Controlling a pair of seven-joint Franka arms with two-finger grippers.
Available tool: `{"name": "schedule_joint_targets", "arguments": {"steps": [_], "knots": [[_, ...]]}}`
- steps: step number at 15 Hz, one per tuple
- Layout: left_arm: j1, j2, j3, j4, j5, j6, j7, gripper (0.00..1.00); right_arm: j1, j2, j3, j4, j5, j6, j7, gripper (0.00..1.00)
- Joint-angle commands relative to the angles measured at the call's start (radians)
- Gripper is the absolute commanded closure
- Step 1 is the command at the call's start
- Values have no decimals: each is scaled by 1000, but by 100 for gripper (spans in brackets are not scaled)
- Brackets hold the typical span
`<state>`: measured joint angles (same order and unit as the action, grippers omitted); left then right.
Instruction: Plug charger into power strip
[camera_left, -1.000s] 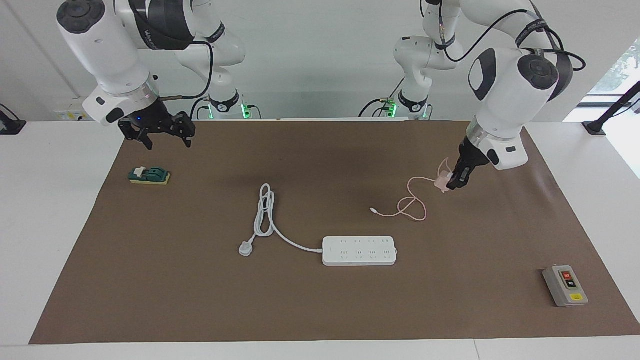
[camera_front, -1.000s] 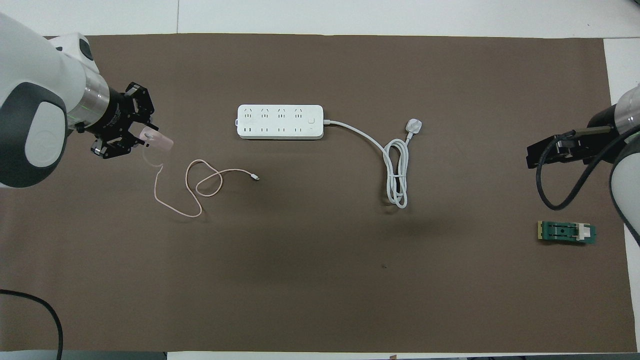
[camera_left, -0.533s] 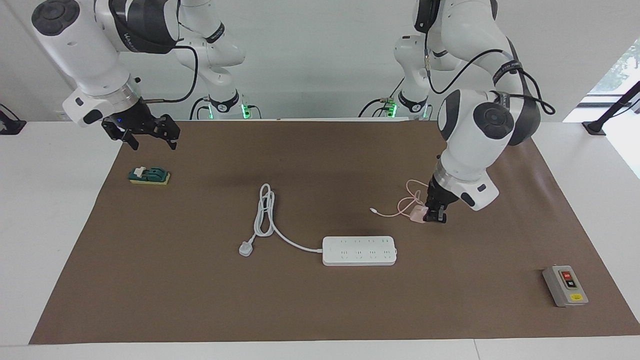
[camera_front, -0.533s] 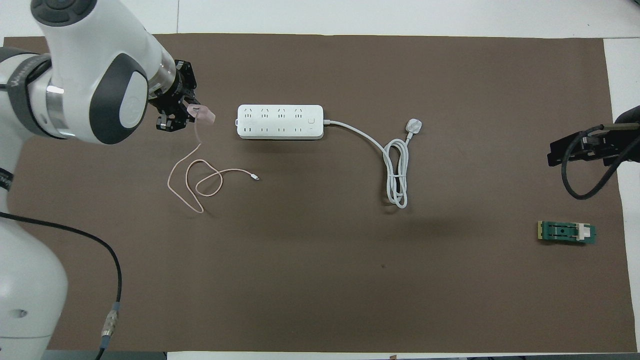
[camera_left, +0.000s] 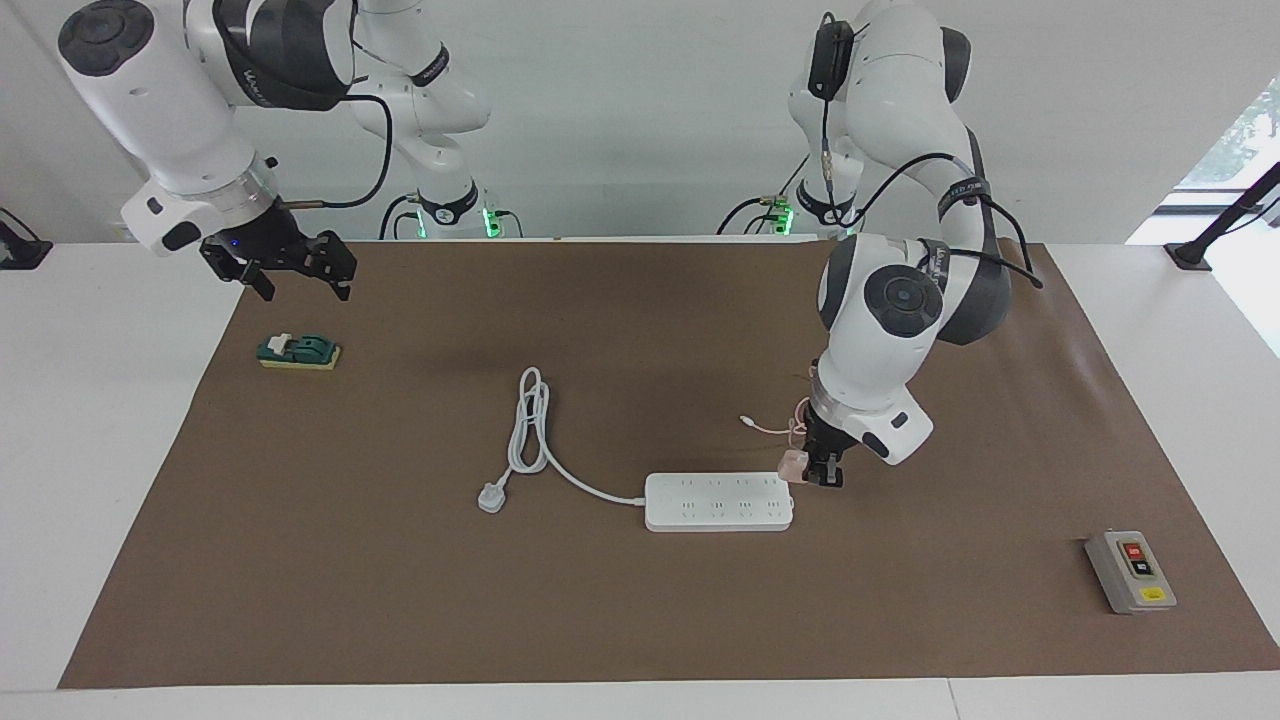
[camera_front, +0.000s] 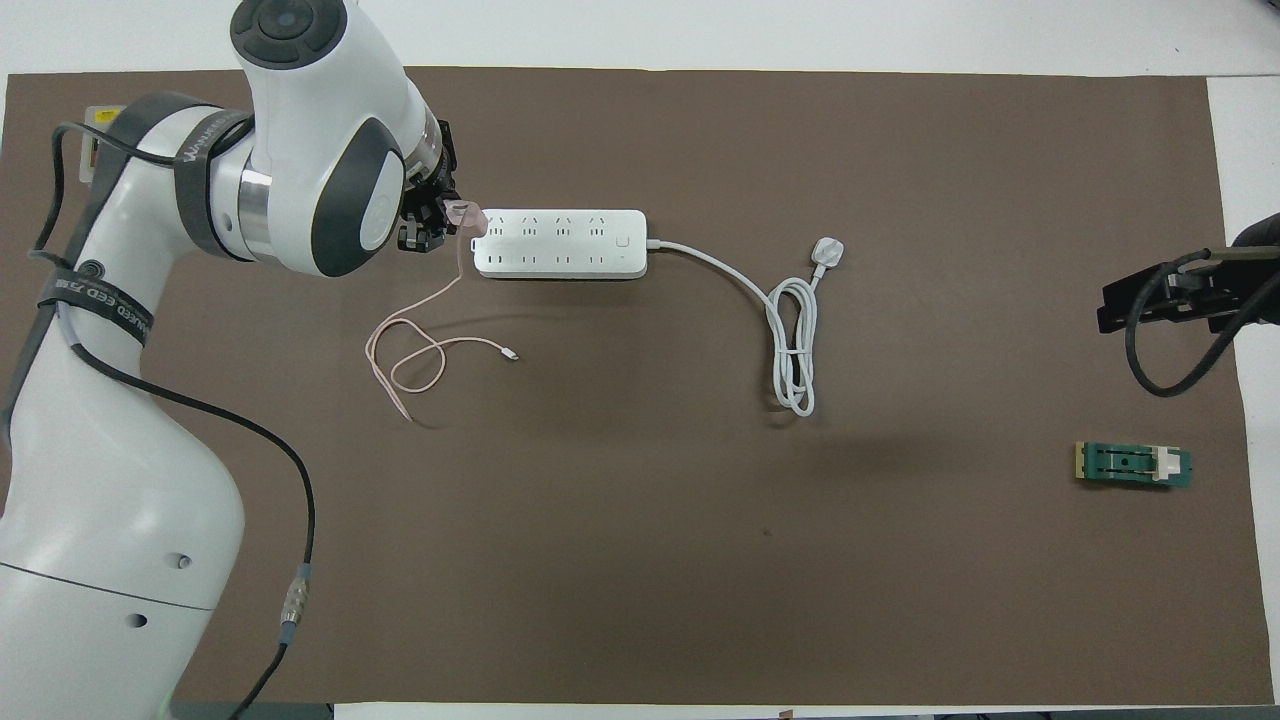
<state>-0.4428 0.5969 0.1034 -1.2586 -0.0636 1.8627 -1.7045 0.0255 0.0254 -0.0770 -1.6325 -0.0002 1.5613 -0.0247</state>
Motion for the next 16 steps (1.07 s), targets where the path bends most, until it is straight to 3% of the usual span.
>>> {"name": "schedule_joint_targets", "arguments": {"steps": [1, 10, 16], "knots": [[-24, -5, 21, -48, 15, 47, -44, 100, -3, -13, 8, -15, -6, 8, -9, 0], [-33, -11, 21, -140, 30, 128, -60, 100, -7, -18, 8, -18, -4, 5, -9, 0], [-40, -14, 21, -145, 30, 119, -63, 100, -9, -18, 8, -18, -6, 5, -9, 0]]}}
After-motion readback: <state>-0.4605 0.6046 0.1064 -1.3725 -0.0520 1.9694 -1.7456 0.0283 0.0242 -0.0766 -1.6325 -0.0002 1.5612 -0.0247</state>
